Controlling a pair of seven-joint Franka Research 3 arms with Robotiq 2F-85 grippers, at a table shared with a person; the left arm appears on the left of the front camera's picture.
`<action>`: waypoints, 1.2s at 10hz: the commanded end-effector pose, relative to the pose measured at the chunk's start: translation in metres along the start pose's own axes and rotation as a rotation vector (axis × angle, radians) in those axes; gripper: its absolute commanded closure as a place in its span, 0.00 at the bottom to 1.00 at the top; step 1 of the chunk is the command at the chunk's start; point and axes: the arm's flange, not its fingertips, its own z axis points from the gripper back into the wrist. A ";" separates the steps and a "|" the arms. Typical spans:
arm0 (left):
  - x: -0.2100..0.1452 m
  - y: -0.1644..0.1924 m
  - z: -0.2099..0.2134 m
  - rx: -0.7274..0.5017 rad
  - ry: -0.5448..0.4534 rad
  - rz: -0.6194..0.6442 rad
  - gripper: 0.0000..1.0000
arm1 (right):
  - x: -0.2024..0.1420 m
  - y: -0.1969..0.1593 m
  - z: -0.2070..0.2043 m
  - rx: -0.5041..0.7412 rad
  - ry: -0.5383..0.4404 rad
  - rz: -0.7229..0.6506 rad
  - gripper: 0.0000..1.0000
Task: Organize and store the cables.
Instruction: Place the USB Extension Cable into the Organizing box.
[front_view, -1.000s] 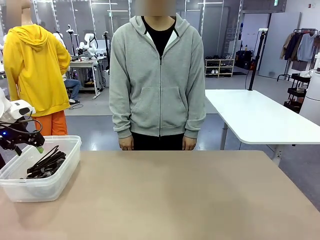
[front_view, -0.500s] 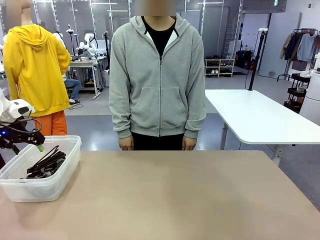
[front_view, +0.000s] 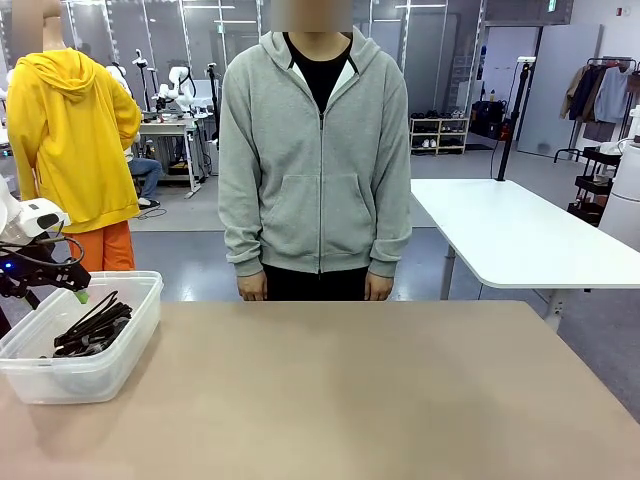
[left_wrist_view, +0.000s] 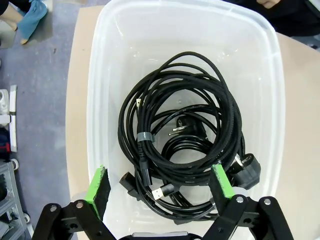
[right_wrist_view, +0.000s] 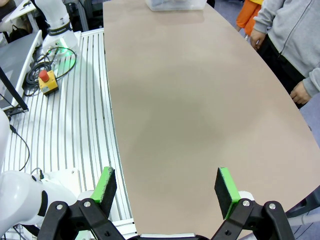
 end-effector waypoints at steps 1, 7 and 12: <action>0.000 0.001 0.000 0.001 -0.001 0.002 0.00 | 0.000 -0.001 0.002 0.000 -0.012 0.019 0.00; 0.000 0.001 0.000 0.001 -0.001 0.002 0.00 | 0.000 -0.001 0.002 0.000 -0.012 0.019 0.00; 0.000 0.001 0.000 0.001 -0.001 0.002 0.00 | 0.000 -0.001 0.002 0.000 -0.012 0.019 0.00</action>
